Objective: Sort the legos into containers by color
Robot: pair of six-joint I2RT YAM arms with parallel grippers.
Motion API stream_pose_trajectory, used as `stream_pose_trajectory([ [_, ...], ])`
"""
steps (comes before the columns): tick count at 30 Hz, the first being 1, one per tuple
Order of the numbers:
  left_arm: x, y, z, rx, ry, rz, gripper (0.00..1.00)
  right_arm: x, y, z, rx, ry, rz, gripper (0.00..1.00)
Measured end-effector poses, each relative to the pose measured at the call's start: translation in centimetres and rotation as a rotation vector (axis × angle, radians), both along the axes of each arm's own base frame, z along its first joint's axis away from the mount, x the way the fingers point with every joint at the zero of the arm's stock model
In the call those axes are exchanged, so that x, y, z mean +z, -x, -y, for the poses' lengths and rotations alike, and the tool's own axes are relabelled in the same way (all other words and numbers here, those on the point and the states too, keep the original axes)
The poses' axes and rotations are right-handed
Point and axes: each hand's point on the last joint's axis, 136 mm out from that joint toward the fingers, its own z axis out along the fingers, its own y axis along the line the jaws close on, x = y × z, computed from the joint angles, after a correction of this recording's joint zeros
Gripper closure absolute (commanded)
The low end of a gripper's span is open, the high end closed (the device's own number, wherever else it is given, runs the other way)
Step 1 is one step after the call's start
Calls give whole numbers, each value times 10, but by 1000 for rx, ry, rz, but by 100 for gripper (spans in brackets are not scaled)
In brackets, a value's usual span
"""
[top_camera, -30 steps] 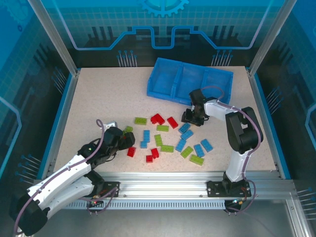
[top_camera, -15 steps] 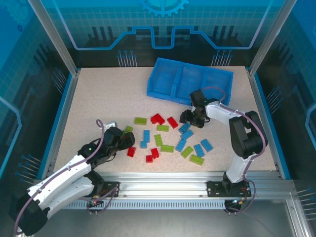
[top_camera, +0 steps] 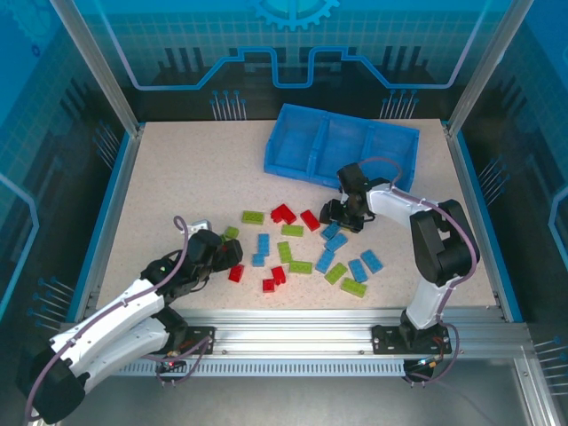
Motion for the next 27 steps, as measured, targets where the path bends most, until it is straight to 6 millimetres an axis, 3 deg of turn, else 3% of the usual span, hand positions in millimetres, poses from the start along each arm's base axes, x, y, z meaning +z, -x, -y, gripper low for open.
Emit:
stream_pose_trajectory([
  [5,-1,0,0,-1,0,0,1,-2,1,-1,-3,-2,-8,38],
  [11,-1,0,0,-1,0,0,1,-17,4,0,-4,17,-48,44],
  [27,-1,0,0,-1,0,0,1,-18,-5,3,-29,1,-83,61],
])
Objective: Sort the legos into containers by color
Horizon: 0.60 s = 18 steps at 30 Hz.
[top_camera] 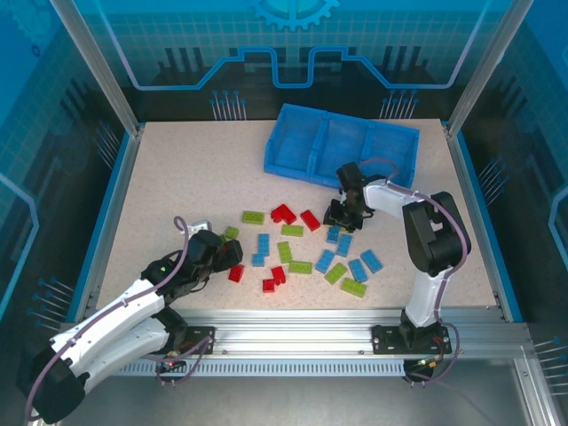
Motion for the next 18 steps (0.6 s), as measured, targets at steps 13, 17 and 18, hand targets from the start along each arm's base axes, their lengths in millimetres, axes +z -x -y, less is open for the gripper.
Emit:
stream_pose_trajectory([
  [13,0,0,0,1,0,-1,1,21,-32,9,-24,-1,79,67],
  [17,0,0,0,1,0,-1,1,44,-43,15,-20,4,134,68],
  [18,0,0,0,1,0,-1,1,52,-45,19,-20,6,151,68],
])
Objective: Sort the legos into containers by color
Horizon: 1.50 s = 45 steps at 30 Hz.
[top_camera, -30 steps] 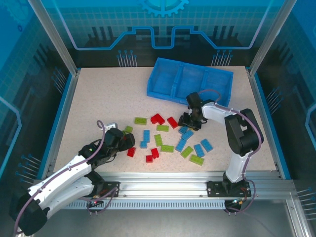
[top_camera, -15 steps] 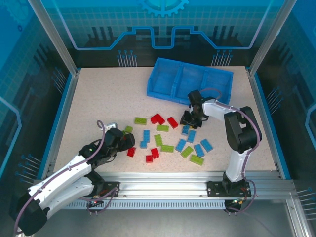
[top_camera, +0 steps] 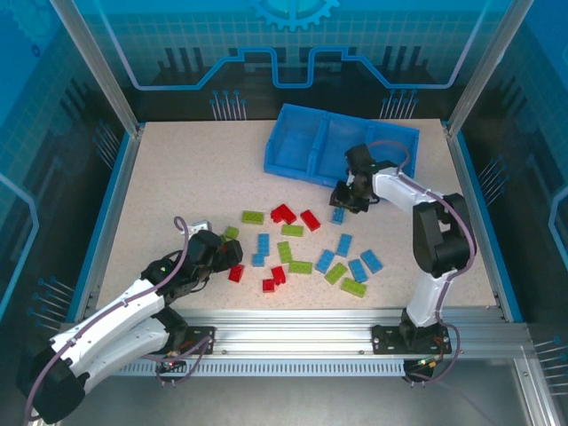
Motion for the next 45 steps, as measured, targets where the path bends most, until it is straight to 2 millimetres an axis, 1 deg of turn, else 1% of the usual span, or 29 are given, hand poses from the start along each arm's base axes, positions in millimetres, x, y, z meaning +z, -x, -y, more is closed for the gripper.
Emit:
stream_pose_trajectory([
  [4,0,0,0,0,0,0,1,47,-15,26,-24,29,106,67],
  [6,0,0,0,0,0,-1,1,74,-28,44,-48,39,171,67],
  [8,-1,0,0,0,-2,-3,1,97,-43,67,-85,63,233,67],
  [10,-3,0,0,0,-6,-8,1,111,-54,88,-120,94,274,67],
  [11,-3,-1,1,0,-7,-10,1,114,-57,99,-138,113,284,67],
  [13,-5,-1,1,0,-11,-16,1,113,-63,115,-162,141,283,68],
  [15,-6,-2,1,0,-13,-19,1,104,-70,125,-171,169,267,68],
  [16,-7,-2,1,0,-16,-24,1,96,-74,129,-167,185,254,68],
  [19,-8,-4,1,5,-34,-33,1,69,-81,132,-140,221,199,68],
  [22,-3,-10,2,13,-51,-29,1,47,-86,135,-117,250,152,67],
  [24,2,-16,4,16,-58,-24,1,38,-89,135,-101,257,134,64],
  [26,7,-23,8,17,-62,-20,1,34,-94,134,-89,261,125,63],
  [27,8,-26,9,18,-64,-20,1,33,-97,134,-85,263,125,62],
  [29,12,-33,14,17,-68,-26,1,33,-103,134,-84,262,126,52],
  [30,14,-37,17,17,-69,-27,1,34,-106,134,-78,262,128,49],
  [31,15,-41,19,17,-71,-30,1,34,-108,133,-76,261,129,44],
  [33,18,-48,24,17,-76,-37,1,36,-108,134,-77,265,124,26],
  [34,19,-52,27,17,-78,-40,1,38,-108,135,-80,265,120,21],
  [36,21,-58,31,17,-83,-47,1,40,-107,136,-88,257,118,20],
  [40,28,-66,34,19,-98,-35,1,43,-104,130,-104,221,112,22],
  [43,31,-70,32,18,-105,-28,1,52,-101,118,-100,179,124,22],
  [45,32,-72,29,25,-109,-27,1,60,-102,106,-83,158,138,22],
])
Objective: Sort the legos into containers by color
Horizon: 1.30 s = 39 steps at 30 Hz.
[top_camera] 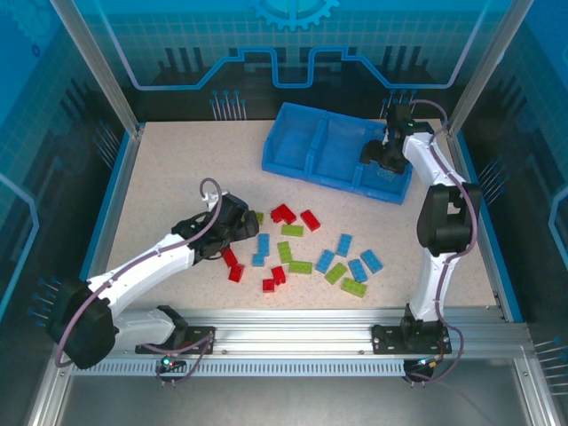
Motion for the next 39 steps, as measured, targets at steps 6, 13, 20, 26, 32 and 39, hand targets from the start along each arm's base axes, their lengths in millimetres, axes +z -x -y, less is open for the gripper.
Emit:
stream_pose_trajectory([
  [6,-1,-5,-11,13,-23,-4,1,23,-12,-46,66,-35,54,25],
  [13,4,-7,-17,26,-22,8,1,-9,-30,-46,55,0,-5,33],
  [20,14,-7,-20,33,-3,41,1,-38,-22,-39,62,58,-93,50],
  [26,14,-7,-19,32,-1,39,1,-39,-21,-33,64,117,-97,78],
  [32,14,-7,-19,32,-1,39,1,-38,-16,-46,156,177,-81,79],
  [39,14,-7,-19,32,-1,39,1,-38,2,-64,209,173,-85,79],
])
